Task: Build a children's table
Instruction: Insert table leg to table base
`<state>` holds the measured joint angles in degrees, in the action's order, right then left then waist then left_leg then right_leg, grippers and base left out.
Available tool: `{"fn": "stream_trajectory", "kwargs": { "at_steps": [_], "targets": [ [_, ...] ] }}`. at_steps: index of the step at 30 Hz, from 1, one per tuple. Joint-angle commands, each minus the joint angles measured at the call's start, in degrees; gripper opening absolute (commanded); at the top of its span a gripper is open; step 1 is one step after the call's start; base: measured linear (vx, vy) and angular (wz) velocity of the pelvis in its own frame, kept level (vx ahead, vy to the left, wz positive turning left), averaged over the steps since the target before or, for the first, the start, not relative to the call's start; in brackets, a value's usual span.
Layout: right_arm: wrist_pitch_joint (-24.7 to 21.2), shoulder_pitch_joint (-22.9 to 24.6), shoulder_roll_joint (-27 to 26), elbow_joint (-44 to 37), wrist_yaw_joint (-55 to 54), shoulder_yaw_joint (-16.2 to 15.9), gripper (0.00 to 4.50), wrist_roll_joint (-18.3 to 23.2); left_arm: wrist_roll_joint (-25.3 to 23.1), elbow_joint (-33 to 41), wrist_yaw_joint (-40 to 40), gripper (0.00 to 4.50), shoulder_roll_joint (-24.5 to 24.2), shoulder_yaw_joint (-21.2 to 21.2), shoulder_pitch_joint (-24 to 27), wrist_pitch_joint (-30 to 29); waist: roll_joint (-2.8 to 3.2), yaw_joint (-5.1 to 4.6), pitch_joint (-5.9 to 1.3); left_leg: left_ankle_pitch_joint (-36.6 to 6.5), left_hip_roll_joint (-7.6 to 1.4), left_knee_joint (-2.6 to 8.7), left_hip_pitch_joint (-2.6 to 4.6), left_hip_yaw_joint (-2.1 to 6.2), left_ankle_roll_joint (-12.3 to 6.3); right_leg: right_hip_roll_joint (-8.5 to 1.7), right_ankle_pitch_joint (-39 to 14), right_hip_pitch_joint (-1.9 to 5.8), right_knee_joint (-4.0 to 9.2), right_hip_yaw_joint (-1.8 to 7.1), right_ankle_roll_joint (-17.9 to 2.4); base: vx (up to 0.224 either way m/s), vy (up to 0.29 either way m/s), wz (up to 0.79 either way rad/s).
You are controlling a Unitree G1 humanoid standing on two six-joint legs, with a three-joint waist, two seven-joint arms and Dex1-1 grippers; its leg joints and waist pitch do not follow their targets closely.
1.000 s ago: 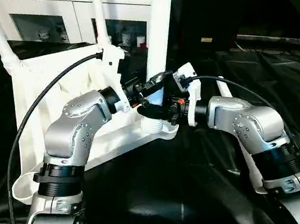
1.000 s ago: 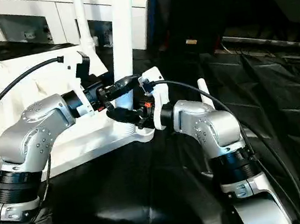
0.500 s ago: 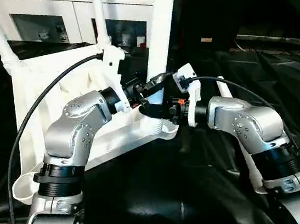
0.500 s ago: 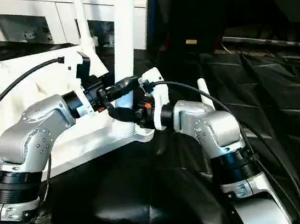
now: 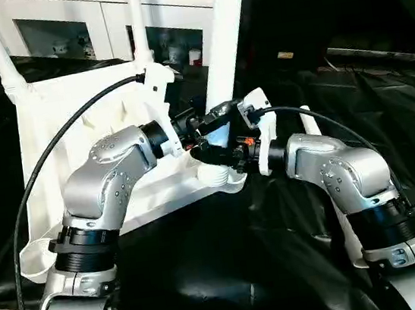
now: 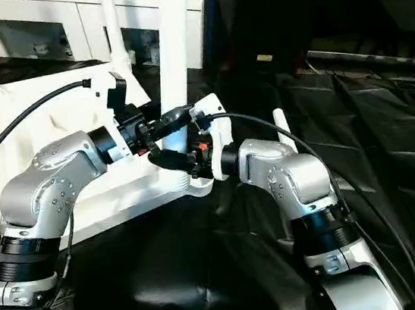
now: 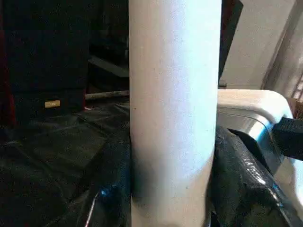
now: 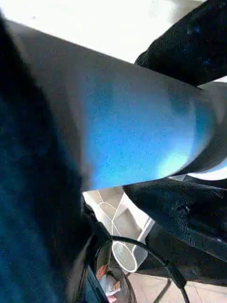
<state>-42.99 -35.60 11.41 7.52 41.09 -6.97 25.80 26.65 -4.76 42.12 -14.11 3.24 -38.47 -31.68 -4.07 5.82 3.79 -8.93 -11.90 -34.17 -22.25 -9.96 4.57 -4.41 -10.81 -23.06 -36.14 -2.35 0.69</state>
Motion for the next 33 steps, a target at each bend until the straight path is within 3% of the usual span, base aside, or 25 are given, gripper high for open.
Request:
{"fn": "stream_trajectory", "kwargs": {
  "at_steps": [1, 11, 17, 20, 22, 26, 28, 29, 31, 32, 33],
  "targets": [
    [0.6, -0.6, 0.6, 0.0, 0.3, 0.2, 2.63, -0.1, 0.0, 1.0, 0.6, 1.91, 0.1, 0.5, -0.5, 0.4, 0.33, -0.07, -4.44, -10.3, -0.82, 4.06, 1.37, -0.2, 3.72, -2.76, -9.0, 2.49, 3.92, 1.8, -8.8, 0.0, 0.0, 0.0],
    [0.6, -0.4, 0.5, -0.1, 0.9, 0.2, 1.97, -0.1, 0.1, 1.3, 1.0, 1.91, -0.2, 0.3, -0.3, 0.2, 0.25, -0.03, -4.42, -10.5, -0.83, 4.08, 1.35, -0.18, 3.75, -2.81, -9.7, 2.5, 3.95, 1.78, -8.7, 0.0, 0.0, 0.0],
    [0.8, -0.4, 0.4, 0.0, 0.9, 0.3, 1.93, -0.3, 0.1, 1.5, 0.9, 1.91, -0.1, 0.1, -0.4, 0.0, 0.21, -0.02, -4.42, -10.2, -0.81, 4.05, 1.36, -0.21, 3.6, -2.78, -9.3, 2.5, 3.92, 1.79, -8.7, 0.0, 0.0, 0.0],
    [1.5, -0.4, 0.1, 0.5, 0.5, 0.6, 1.93, -0.8, 0.5, 1.0, -0.2, 1.91, 0.5, -0.6, -0.6, -0.6, 0.5, -0.02, -4.47, -10.3, -0.84, 4.06, 1.38, -0.16, 3.78, -2.79, -9.0, 2.5, 3.9, 1.79, -8.8, 0.0, 0.0, 0.0],
    [2.2, -0.4, -0.1, 0.8, 0.0, 0.9, 1.93, -1.0, 0.7, 0.8, -0.2, 2.47, 0.5, -0.8, -0.8, -0.8, 0.42, -0.04, -4.48, -10.3, -0.82, 4.04, 1.38, -0.18, 3.8, -2.75, -8.5, 2.53, 3.83, 1.77, -9.0, 0.0, 0.0, 0.0],
    [3.5, -0.4, -1.5, 1.4, -2.2, 2.8, 1.93, -0.8, 4.4, 0.8, -1.5, 2.79, 2.8, -4.5, -1.1, -0.4, 0.76, -0.03, -4.51, -10.6, -0.72, 3.95, 1.33, -0.18, 4.1, -2.82, -8.1, 2.5, 3.82, 1.78, -10.0, 0.0, 0.0, 0.0],
    [4.2, -0.2, -2.9, 1.4, -3.9, 4.6, 1.93, 0.1, 6.1, -0.2, -3.6, 2.96, 5.7, -7.6, -1.5, 3.3, 0.72, -0.02, -4.49, -11.0, -0.76, 4.0, 1.33, -0.14, 4.0, -2.78, -7.8, 2.58, 3.94, 1.78, -10.2, 0.0, 0.0, 0.0],
    [4.8, -0.1, -3.6, 1.3, -4.6, 5.3, 1.93, 0.5, 7.0, -0.7, -4.6, 3.04, 7.0, -9.0, -1.6, 4.6, 1.19, 0.1, -4.55, -11.3, -0.73, 3.98, 1.41, -0.09, 4.14, -2.79, -7.4, 2.59, 3.82, 1.76, -10.5, 0.0, 0.0, 0.0],
    [5.5, 0.0, -4.8, 1.2, -5.7, 6.6, 1.93, 1.3, 9.0, -1.6, -6.1, 3.09, 9.2, -11.4, -1.9, 6.7, 0.57, -0.02, -4.55, -11.9, -0.71, 3.99, 1.34, -0.13, 3.97, -2.74, -7.6, 2.67, 4.05, 1.74, -10.3, 0.0, 0.0, 0.0],
    [5.8, 0.0, -5.2, 1.2, -6.0, 7.1, 1.93, 1.6, 9.9, -1.9, -6.5, 3.09, 10.1, -12.5, -2.0, 7.5, 0.66, 0.02, -4.55, -11.8, -0.75, 4.06, 1.34, -0.1, 3.81, -2.81, -7.8, 2.71, 4.03, 1.75, -10.1, 0.0, 0.0, 0.0],
    [6.3, 0.2, -5.7, 1.2, -6.7, 7.6, 1.93, 1.7, 10.5, -2.8, -7.8, 3.09, 11.2, -14.0, -2.5, 8.8, 1.31, 0.08, -4.54, -12.0, -0.73, 4.03, 1.41, -0.02, 3.84, -2.8, -7.8, 2.62, 3.97, 1.76, -10.0, 0.0, 0.0, 0.0]
  ]
}}
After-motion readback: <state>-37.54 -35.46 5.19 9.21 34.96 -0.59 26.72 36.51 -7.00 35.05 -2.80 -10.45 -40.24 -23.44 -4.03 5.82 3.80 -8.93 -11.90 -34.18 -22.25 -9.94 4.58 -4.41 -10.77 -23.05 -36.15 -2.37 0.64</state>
